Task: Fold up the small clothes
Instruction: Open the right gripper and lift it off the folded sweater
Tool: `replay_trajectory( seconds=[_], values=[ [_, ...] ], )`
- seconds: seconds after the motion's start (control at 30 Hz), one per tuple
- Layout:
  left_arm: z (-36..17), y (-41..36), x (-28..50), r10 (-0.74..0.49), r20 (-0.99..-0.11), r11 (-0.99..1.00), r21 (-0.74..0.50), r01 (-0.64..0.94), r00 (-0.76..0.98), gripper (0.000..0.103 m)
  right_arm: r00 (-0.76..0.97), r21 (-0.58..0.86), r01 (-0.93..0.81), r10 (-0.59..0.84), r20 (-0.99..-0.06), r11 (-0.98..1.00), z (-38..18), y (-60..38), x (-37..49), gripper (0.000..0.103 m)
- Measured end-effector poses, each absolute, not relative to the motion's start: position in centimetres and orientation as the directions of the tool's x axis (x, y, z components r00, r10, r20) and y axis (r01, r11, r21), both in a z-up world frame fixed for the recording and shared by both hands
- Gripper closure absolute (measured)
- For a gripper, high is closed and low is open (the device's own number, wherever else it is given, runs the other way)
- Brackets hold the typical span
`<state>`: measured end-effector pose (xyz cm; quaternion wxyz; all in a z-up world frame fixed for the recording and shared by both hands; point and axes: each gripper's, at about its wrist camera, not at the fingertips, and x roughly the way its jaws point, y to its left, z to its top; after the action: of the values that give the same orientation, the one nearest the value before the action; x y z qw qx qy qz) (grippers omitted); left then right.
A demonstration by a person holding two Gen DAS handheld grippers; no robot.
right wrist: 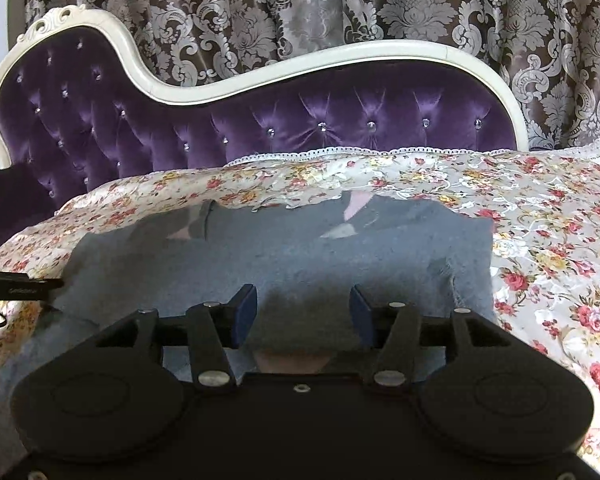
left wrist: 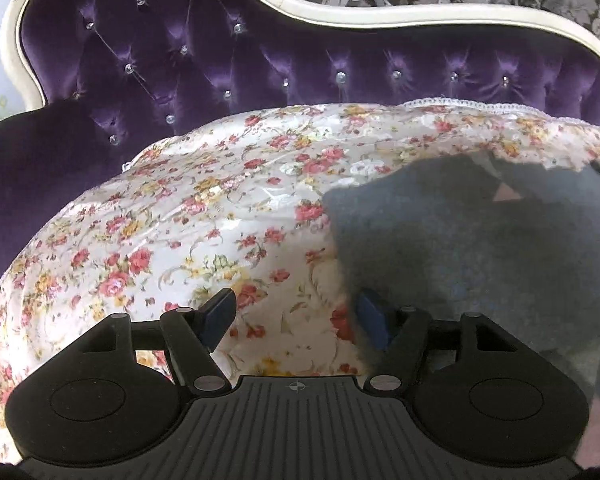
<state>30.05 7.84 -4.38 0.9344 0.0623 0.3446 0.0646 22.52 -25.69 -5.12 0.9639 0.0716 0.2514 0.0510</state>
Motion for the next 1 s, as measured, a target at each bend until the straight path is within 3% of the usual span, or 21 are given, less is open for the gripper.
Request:
replay_trajectory(
  seconds=[0.2,0.37,0.43,0.6,0.93,1.0],
  values=[
    [-1.4,5.9,30.1,0.083,-0.547,0.996,0.072,-0.052,0.833,0.038,0.875,0.163,-0.047,0.119,-0.469,0.986,-5.0,-25.6,24.0,0.042],
    [-4.0,4.5,33.3,0.076,-0.628,0.996,0.089,-0.026,0.775,0.038,0.857,0.127,-0.006,0.071,-0.511,0.992,-6.0,-25.4,26.3,0.042],
    [-5.4,5.0,34.0,0.071,-0.655,0.997,0.069,-0.034,0.752,0.034,0.835,0.116,0.038,0.032,-0.55,0.993,-7.1,-26.1,26.8,0.042],
    [-5.9,6.0,34.2,0.05,-0.659,0.999,0.024,-0.045,0.75,0.026,0.84,0.176,0.071,0.036,-0.541,0.982,-7.6,-28.1,26.4,0.043],
    [-6.7,6.6,33.6,0.094,-0.624,0.994,0.009,-0.113,0.776,0.0,0.842,0.061,0.052,-0.011,-0.539,0.997,-8.0,-26.3,26.6,0.034],
    [-6.6,6.7,33.8,0.101,-0.627,0.992,0.009,-0.123,0.772,0.0,0.843,0.043,0.053,-0.021,-0.538,0.998,-8.0,-26.0,26.6,0.033]
  ],
)
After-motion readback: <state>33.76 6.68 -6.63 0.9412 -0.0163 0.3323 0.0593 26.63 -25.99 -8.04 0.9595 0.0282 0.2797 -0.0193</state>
